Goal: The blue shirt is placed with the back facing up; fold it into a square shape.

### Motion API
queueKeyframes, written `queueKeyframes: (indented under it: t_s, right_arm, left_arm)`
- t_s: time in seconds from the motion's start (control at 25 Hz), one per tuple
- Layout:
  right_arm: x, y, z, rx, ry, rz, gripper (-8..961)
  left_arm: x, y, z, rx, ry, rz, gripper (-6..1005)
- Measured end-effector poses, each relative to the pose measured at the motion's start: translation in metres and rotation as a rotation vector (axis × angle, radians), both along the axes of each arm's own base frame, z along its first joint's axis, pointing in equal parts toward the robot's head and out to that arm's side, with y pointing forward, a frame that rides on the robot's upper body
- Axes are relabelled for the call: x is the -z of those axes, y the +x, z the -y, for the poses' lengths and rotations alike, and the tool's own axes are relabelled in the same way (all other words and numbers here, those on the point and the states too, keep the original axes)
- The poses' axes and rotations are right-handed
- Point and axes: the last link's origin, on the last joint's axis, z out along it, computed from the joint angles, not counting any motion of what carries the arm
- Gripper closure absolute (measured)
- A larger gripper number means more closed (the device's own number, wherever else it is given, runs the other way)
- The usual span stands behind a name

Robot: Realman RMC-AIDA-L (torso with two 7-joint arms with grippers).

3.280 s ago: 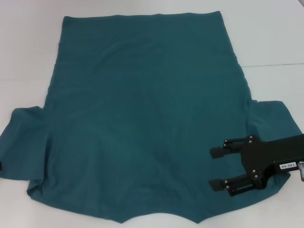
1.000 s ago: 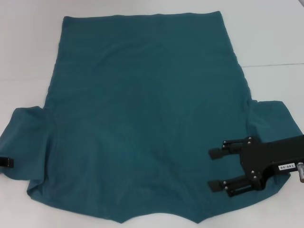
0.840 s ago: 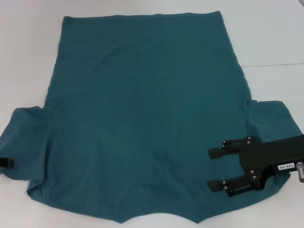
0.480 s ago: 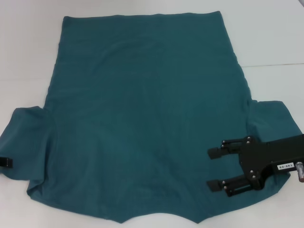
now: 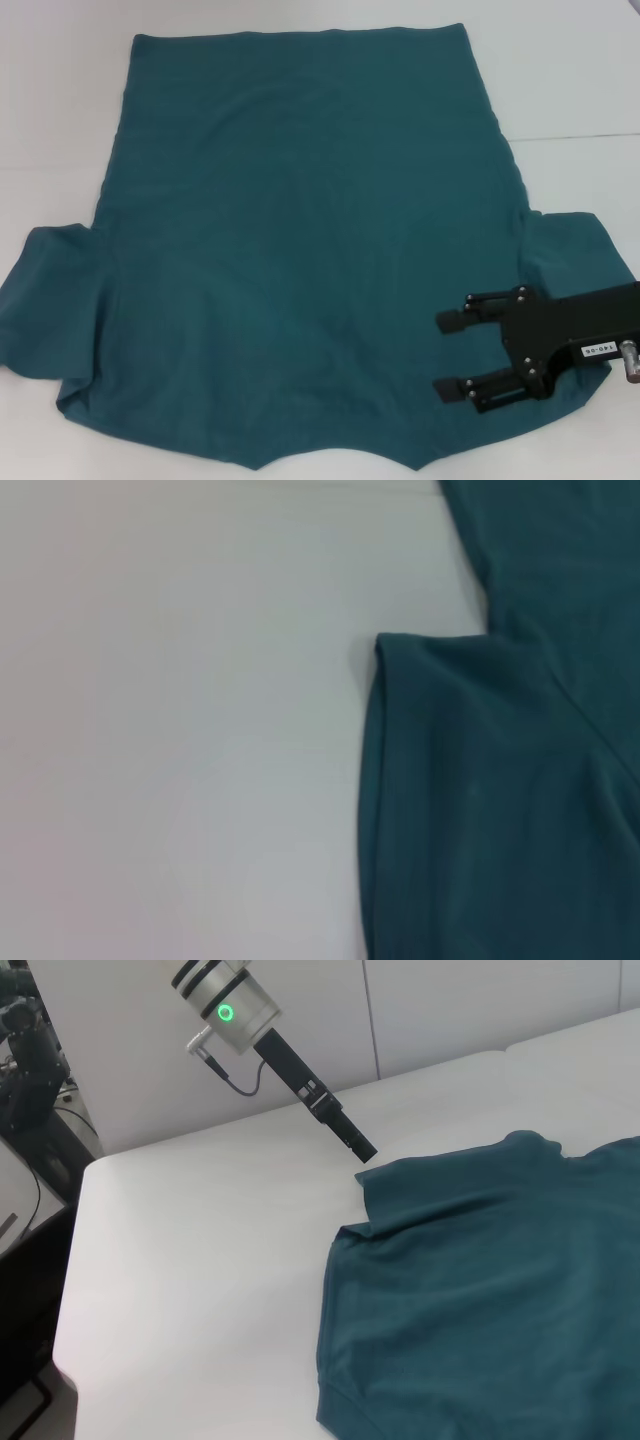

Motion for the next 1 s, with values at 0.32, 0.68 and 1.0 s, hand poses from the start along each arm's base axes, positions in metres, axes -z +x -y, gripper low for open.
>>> queueKeyframes:
  t_s: [0.32, 0.68, 1.0]
  right_arm:
    - [0.000, -0.002, -0.002, -0.007, 0.001, -0.001, 69]
    - [0.001, -0.002, -0.002, -0.007, -0.001, -0.001, 69]
    - [0.001, -0.003, -0.002, -0.009, -0.001, -0.001, 68]
  left_arm:
    - [0.006, -0.002, 0.002, -0.005, -0.009, 0.001, 558]
    - [0.011, -0.002, 0.000, 0.000, -0.011, -0.003, 559]
    - [0.016, 0.000, -0.002, 0.010, -0.020, -0.012, 559]
